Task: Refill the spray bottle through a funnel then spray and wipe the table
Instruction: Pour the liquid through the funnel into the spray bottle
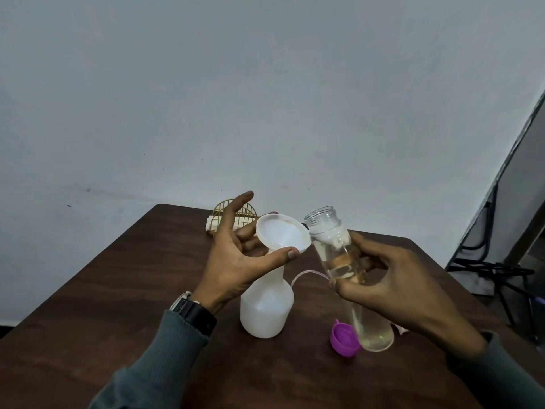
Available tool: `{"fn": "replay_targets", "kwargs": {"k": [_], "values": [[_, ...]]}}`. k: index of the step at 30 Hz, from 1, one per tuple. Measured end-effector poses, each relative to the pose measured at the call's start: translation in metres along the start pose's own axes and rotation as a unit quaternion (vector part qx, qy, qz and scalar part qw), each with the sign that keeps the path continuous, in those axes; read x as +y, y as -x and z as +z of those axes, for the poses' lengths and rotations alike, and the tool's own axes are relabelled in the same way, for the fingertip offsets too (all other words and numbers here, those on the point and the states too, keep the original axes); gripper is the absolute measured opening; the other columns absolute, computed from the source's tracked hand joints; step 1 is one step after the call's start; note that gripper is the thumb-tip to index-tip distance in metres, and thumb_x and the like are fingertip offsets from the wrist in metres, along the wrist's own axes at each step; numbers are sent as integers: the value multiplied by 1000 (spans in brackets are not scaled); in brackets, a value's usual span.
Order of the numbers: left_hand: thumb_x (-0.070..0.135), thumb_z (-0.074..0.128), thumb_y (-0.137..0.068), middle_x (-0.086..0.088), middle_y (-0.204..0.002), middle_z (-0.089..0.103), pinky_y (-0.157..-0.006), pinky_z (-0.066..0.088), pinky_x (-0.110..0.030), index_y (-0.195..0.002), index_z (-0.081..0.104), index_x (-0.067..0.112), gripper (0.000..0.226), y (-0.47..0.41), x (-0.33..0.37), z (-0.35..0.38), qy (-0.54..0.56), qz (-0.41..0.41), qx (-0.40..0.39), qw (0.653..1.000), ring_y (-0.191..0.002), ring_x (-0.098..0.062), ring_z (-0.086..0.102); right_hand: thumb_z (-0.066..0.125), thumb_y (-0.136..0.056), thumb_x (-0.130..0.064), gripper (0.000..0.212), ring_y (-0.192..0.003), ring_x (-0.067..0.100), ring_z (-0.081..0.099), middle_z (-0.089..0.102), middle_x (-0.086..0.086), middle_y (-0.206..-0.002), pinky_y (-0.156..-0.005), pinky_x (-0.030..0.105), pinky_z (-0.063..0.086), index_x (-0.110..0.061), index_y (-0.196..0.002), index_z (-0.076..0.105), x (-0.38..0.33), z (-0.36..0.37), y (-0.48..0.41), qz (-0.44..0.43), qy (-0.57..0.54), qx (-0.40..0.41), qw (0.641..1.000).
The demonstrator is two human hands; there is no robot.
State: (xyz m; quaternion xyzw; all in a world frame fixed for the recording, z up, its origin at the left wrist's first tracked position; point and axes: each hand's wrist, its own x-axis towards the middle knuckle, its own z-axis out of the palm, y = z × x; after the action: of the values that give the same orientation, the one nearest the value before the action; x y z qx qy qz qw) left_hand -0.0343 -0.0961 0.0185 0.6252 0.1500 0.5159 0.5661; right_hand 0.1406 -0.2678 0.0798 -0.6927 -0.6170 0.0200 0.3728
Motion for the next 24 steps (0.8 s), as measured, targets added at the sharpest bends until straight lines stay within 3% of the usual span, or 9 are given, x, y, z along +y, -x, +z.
{"fn": "replay_targets", "kwargs": {"k": [8,14,20,24], "values": [[27,98,-50,-7,-117,79,-97,61,-46,-142,41,43,109,3,-3,5,12,11,38,999,-105,-24,78,86,-70,-28,44,-76,8,71,75,-13,-86,-73,29,55,-41,-109,72,-2,-11,-16,-18,57,-38,998],[17,105,-54,-8,-118,79,-85,63,-34,-140,44,36,107,4,-1,7,32,-6,51,998,-103,-25,79,86,-70,-31,40,-73,13,69,74,-8,-81,-75,41,57,-34,-107,71,-1,-17,-25,-19,91,-54,994],[14,95,-54,-9,-118,78,-78,62,-31,-138,45,31,99,4,2,9,41,-10,54,998,-99,-26,80,84,-69,-38,43,-72,16,68,74,-7,-83,-75,46,59,-32,-109,71,-2,-21,-31,-4,105,-73,992],[7,95,-57,-10,-117,79,-81,63,-33,-135,46,29,95,4,1,8,42,-10,52,998,-100,-28,79,79,-65,-45,45,-73,15,69,75,-11,-83,-74,47,59,-34,-108,72,-7,-24,-33,2,126,-82,989]]}}
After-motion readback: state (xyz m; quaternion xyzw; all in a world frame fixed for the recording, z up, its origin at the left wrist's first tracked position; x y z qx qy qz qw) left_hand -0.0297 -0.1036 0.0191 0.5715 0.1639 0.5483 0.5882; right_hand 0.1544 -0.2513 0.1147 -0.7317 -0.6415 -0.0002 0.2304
